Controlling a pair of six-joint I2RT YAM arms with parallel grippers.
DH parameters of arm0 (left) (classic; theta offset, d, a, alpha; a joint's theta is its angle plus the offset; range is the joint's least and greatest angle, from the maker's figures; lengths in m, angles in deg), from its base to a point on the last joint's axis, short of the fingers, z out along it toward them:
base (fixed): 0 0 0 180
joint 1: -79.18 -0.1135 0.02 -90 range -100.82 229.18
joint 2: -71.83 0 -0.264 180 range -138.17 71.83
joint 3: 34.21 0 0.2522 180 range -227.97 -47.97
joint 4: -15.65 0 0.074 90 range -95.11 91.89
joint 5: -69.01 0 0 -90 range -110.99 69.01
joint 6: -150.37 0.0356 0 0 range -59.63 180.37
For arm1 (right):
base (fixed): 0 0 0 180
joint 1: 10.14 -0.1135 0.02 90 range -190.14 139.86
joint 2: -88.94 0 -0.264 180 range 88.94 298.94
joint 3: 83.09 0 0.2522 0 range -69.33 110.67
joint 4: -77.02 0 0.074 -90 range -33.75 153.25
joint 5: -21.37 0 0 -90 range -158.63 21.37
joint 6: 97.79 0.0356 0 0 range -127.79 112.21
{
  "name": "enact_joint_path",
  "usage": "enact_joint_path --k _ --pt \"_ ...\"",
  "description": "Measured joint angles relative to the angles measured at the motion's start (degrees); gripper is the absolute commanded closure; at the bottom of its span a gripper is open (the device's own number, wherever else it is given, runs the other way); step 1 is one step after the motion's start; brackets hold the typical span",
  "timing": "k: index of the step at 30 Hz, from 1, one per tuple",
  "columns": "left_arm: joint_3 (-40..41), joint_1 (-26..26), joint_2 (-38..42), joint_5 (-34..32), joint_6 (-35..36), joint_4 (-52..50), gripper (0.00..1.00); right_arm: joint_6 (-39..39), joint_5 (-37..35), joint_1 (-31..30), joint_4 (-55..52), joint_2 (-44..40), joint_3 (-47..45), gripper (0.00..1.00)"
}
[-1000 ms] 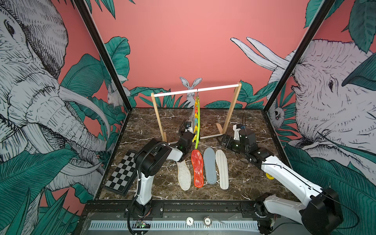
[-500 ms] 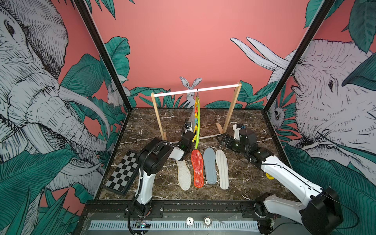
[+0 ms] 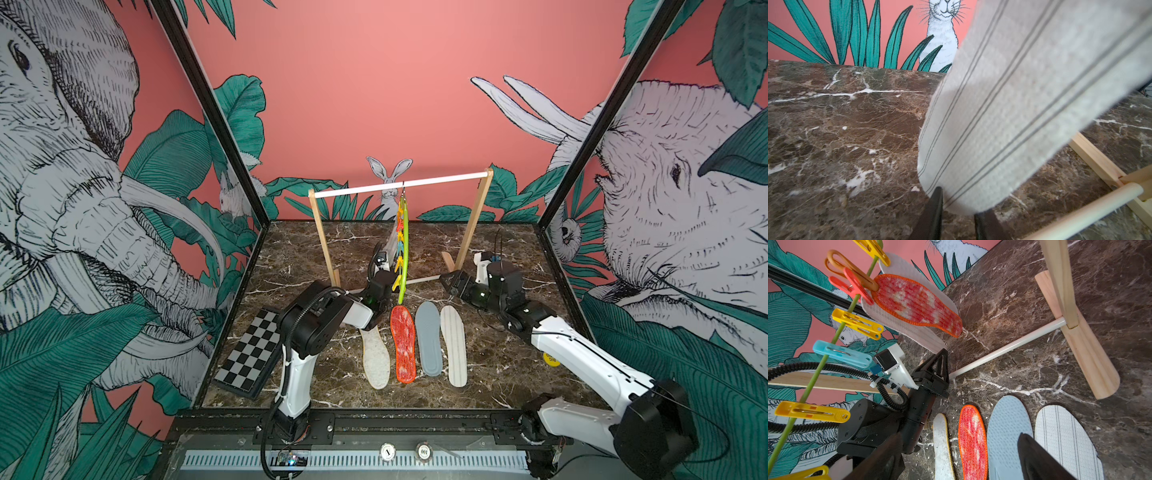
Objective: Take the shoe insoles off the hanger
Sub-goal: Remove the insole from the hanger.
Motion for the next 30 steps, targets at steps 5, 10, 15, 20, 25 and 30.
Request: enact_joint_path --k 5,10,15,20,25,30 --pt "1.3 -0.6 2.0 0.2 0.3 0.0 0.87 1.1 0.8 0.0 1.8 1.7 0.0 0.15" --pt "1.8 -1.2 3.7 0.4 0.5 0.1 0.97 2.3 1.8 0.0 3.0 3.6 0.8 0.16" --pt "3.2 -1.6 5.2 0.4 0.4 0.0 1.0 3.9 2.7 0.0 4.9 4.7 1.8 0.19" --pt "4.6 -2.1 7.2 0.3 0.5 0.0 1.0 6.6 3.5 0.0 8.1 6.5 2.7 0.24" --pt "5.2 -2.8 9.1 0.2 0.8 -0.1 1.0 10.1 4.5 0.0 11.5 9.3 4.2 0.34" --pt "5.2 -3.4 10.9 0.2 1.6 -0.8 1.0 13.7 5.2 0.0 14.9 12.1 6.5 0.43"
